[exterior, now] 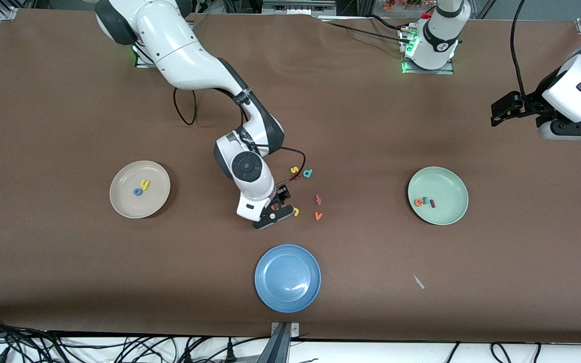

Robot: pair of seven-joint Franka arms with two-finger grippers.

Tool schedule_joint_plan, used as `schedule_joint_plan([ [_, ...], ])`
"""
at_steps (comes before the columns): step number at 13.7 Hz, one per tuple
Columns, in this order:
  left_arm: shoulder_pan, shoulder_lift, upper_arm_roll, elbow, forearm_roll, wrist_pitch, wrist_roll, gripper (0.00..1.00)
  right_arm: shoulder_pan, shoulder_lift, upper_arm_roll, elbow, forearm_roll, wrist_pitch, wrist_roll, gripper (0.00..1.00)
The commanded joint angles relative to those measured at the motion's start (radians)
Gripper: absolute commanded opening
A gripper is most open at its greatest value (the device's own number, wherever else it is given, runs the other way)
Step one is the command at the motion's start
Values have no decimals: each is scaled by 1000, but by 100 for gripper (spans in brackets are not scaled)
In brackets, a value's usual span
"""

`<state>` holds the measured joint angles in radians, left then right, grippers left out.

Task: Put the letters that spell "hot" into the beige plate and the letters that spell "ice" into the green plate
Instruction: 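Grasp the orange s letter with the right gripper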

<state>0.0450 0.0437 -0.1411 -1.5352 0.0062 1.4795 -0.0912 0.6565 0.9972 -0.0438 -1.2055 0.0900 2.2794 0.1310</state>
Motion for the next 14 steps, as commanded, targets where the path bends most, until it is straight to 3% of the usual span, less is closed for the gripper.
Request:
schedule_joint_plan([
  [1,7,-11,3,7,-26,-16,16,100,-5,31,16,41,-1,0,-4,54],
  [10,9,-10,6,7,-43,-25,16,100,-5,28,18,40,22,-18,2,27],
  [14,9,-11,6,7,-43,-25,14,100,-5,28,18,40,22,-18,2,21],
])
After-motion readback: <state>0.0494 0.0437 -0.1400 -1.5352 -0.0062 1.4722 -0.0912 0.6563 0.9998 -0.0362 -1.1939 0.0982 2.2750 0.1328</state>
